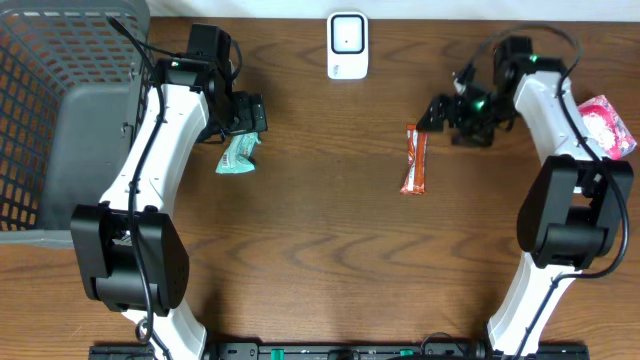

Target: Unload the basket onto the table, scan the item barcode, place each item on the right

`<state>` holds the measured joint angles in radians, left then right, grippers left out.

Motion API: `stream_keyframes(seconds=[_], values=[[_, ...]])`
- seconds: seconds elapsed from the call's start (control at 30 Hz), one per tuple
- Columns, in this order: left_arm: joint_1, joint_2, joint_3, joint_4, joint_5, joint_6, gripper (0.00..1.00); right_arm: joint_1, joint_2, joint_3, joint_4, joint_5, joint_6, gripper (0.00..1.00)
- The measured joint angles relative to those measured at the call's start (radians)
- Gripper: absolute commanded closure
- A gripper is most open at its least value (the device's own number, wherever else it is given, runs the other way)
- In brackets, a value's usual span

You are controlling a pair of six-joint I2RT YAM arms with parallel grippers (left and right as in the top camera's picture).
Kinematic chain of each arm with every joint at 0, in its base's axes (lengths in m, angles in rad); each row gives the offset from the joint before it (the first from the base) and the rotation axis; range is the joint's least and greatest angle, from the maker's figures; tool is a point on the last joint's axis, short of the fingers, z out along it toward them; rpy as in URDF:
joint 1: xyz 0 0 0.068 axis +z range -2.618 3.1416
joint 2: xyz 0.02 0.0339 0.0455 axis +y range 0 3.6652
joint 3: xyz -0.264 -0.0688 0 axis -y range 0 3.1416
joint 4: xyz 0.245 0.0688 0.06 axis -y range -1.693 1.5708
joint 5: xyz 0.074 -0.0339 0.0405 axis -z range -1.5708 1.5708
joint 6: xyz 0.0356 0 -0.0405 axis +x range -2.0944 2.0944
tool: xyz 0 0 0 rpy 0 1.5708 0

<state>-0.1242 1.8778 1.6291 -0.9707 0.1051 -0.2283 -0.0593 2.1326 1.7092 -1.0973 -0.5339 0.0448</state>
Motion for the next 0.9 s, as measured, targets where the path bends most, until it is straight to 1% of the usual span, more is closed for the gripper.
stream_keyframes(seconds=[0.1,0.27,0.3,0.37,0.47,0.5,0.53,0.57,0.63,0.67,0.8,0.9], values=[[0.000,0.000,0.000,0.000,0.000,0.000,0.02,0.000,0.000,-0.098,0.067,-0.008,0.025,0.18],[0.000,0.000,0.000,0.000,0.000,0.000,0.02,0.000,0.000,-0.230,0.201,-0.062,0.074,0.20],[0.000,0.000,0.000,0.000,0.000,0.000,0.02,0.000,-0.005,-0.246,0.225,-0.079,0.082,0.22],[0.000,0.000,0.000,0.000,0.000,0.000,0.02,0.001,-0.015,-0.275,0.284,-0.101,0.105,0.29],[0.000,0.000,0.000,0.000,0.000,0.000,0.02,0.005,-0.024,-0.321,0.371,-0.130,0.140,0.55],[0.000,0.000,0.000,0.000,0.000,0.000,0.02,0.008,-0.024,-0.334,0.393,-0.136,0.152,0.59],[0.000,0.000,0.000,0.000,0.000,0.000,0.02,0.011,-0.024,-0.345,0.410,-0.138,0.162,0.61],[0.000,0.000,0.000,0.000,0.000,0.000,0.02,0.014,-0.024,-0.357,0.422,-0.142,0.168,0.67],[0.000,0.000,0.000,0.000,0.000,0.000,0.02,0.022,-0.024,-0.370,0.448,-0.149,0.181,0.98],[0.000,0.000,0.000,0.000,0.000,0.000,0.02,0.025,-0.024,-0.375,0.460,-0.144,0.188,0.99],[0.000,0.000,0.000,0.000,0.000,0.000,0.02,0.037,-0.022,-0.383,0.487,-0.130,0.193,0.99],[0.000,0.000,0.000,0.000,0.000,0.000,0.02,0.049,-0.022,-0.367,0.463,-0.091,0.192,0.99]])
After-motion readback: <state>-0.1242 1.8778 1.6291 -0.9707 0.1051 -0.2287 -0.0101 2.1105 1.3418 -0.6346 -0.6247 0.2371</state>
